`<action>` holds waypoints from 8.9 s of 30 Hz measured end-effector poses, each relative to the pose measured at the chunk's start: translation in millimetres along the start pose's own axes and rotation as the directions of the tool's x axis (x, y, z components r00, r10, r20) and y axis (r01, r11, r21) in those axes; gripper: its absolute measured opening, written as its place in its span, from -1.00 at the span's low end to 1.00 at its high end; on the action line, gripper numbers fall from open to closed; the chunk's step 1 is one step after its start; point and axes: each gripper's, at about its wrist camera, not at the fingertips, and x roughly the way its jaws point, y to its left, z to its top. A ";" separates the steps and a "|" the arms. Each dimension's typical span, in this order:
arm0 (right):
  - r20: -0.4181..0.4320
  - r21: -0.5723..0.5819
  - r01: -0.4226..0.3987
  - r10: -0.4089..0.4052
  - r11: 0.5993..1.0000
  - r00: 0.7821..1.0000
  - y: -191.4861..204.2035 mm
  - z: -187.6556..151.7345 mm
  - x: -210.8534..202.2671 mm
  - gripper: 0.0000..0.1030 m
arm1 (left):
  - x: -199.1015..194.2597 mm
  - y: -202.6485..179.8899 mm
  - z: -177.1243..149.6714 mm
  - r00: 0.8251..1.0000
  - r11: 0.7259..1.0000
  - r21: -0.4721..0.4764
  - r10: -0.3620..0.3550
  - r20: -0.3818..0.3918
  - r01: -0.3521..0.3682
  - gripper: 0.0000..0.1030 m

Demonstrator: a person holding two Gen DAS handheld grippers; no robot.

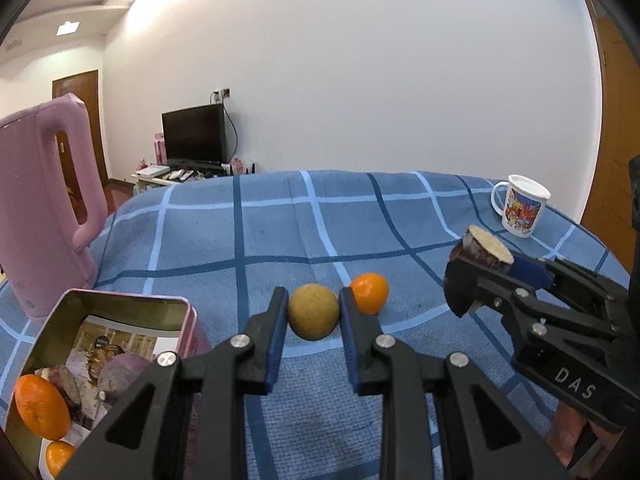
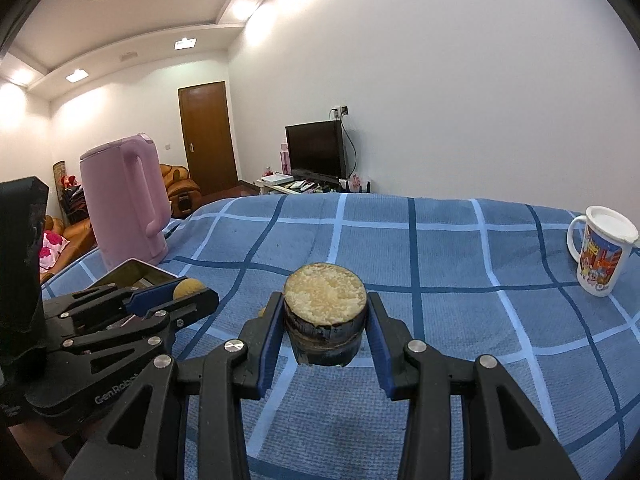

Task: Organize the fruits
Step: 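Carry the brown fruit with the left gripper toward the tin while the right carries the yam slice, then lower the brown fruit into the tin and open the left gripper while the right releases the yam slice, then grasp a small brown fruit with the left gripper while the right grasps an orange, then lift and carry the brown fruit with the left gripper toward the tin while the right carries the orange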

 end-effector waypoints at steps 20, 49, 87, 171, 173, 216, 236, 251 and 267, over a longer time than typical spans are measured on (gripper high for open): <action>0.068 -0.043 0.018 -0.015 0.999 0.998 9.9 -1.9 -12.9 -0.19 | -18.9 -1.0 -1.6 0.995 1.000 0.005 0.017 0.094 -0.017 -0.48; 0.147 -0.078 0.044 -0.032 0.996 0.989 18.4 -5.4 -33.1 -0.19 | -41.9 -7.0 -8.3 0.983 0.999 0.028 0.021 0.180 -0.026 -0.48; 0.091 -0.185 -0.026 0.043 0.982 0.995 77.8 -14.5 -33.3 -0.19 | -80.3 29.5 -28.3 0.983 0.999 -0.036 0.030 0.182 -0.024 -0.48; -0.180 -0.317 -0.363 0.320 0.876 0.930 216.0 -22.5 21.1 -0.14 | -99.5 159.6 -52.9 0.971 0.952 -0.197 0.239 0.001 -0.234 0.06; -0.172 -0.324 -0.356 0.315 0.877 0.933 214.7 -22.7 19.6 -0.05 | -101.2 158.3 -53.0 0.969 0.949 -0.202 0.248 0.007 -0.242 0.30; -0.346 0.142 -0.049 0.096 0.989 0.933 -15.2 1.6 105.0 -0.15 | 33.5 25.8 22.4 0.991 0.988 -0.131 0.065 -0.119 -0.081 0.80; -0.287 0.154 0.076 -0.029 0.985 0.957 -63.1 -1.4 69.8 -0.15 | 113.3 -3.4 14.4 0.935 0.988 -0.140 -0.107 -0.338 0.062 -0.38; -0.215 0.124 0.065 -0.037 0.990 0.976 -54.9 2.4 55.9 -0.15 | 90.0 -12.1 23.5 0.968 0.995 -0.069 -0.089 -0.232 0.075 -0.39; -0.126 0.072 0.091 -0.082 0.993 0.989 -45.2 5.4 39.0 -0.15 | 72.3 -13.6 26.1 0.989 0.997 -0.052 -0.061 -0.134 0.054 -0.39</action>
